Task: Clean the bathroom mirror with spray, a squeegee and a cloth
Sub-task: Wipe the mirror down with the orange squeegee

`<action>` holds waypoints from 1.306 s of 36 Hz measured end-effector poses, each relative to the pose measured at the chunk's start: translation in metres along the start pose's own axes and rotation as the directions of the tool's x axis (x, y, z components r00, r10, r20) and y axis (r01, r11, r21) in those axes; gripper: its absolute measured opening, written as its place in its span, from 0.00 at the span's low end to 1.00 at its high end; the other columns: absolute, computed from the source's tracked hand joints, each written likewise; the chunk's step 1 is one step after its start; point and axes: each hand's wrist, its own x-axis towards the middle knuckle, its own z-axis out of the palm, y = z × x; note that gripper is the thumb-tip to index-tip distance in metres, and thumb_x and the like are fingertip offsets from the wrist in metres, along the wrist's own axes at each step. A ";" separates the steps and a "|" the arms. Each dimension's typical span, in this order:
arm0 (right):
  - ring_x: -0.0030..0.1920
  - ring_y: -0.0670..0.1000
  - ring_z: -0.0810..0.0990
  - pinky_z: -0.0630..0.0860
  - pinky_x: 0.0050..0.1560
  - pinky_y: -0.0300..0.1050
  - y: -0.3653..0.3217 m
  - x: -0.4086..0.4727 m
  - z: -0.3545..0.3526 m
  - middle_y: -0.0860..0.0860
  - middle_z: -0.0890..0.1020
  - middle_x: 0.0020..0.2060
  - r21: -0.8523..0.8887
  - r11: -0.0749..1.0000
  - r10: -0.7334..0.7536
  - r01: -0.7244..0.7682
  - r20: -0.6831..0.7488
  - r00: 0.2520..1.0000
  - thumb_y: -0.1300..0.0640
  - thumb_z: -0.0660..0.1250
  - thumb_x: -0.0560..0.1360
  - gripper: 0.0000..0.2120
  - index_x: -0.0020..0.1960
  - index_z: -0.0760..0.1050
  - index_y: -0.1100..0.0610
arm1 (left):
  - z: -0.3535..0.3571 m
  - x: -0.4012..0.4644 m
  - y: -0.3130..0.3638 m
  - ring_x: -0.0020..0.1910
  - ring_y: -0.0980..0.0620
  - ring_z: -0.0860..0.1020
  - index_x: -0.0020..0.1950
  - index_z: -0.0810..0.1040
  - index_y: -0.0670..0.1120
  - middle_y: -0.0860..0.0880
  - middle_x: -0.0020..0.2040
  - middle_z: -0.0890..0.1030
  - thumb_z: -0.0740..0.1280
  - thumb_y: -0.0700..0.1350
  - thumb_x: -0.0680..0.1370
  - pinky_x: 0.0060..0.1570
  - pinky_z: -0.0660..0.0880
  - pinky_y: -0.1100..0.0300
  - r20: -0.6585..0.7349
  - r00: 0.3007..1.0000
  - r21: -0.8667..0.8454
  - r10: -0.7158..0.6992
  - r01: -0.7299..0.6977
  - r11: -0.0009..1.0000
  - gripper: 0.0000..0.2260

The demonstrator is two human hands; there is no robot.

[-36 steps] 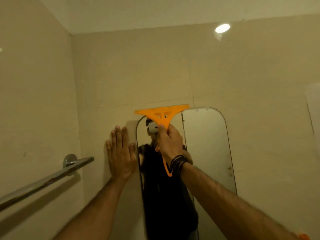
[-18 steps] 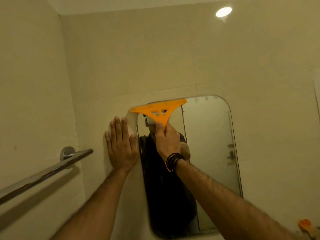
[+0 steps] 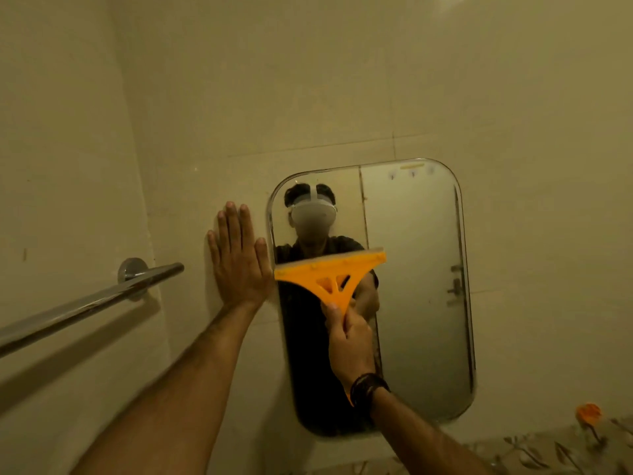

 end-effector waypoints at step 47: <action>0.30 0.45 0.66 0.64 0.34 0.45 0.090 -0.084 -0.013 0.48 0.71 0.30 -0.026 0.990 0.141 -0.141 0.034 0.989 0.35 0.54 0.77 0.28 0.44 0.75 0.59 | 0.008 -0.072 -0.007 0.83 0.45 0.48 0.83 0.49 0.43 0.43 0.84 0.50 0.47 0.52 0.85 0.81 0.47 0.44 0.024 0.999 0.036 -0.032 0.031 0.999 0.28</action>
